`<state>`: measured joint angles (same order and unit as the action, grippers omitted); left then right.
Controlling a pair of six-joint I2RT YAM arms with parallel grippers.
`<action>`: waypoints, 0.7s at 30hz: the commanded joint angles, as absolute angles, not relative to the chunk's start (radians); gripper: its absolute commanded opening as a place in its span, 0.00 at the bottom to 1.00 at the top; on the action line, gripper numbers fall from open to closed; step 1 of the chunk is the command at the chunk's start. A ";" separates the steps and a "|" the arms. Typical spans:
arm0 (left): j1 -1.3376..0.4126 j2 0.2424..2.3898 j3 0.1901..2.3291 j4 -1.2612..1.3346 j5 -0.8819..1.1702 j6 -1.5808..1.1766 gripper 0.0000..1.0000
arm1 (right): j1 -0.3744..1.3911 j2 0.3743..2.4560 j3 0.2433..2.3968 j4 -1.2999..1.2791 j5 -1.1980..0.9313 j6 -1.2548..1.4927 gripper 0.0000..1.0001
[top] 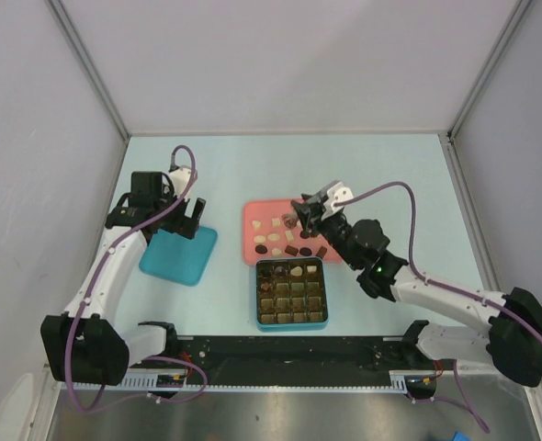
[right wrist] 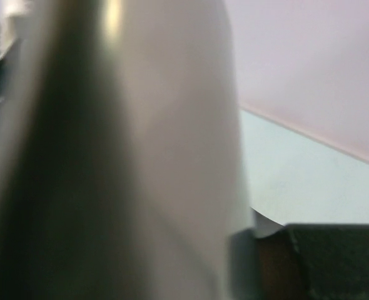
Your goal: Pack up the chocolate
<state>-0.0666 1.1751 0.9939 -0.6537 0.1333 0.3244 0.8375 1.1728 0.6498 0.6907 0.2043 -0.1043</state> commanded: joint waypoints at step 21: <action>-0.061 1.118 0.989 -0.649 0.144 0.324 1.00 | 1.198 1.072 0.561 0.465 0.339 -0.005 0.27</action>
<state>-0.0666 1.1503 0.9936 -0.6540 0.1375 0.3233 1.1812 1.0710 0.5682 0.4385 0.3225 -0.0223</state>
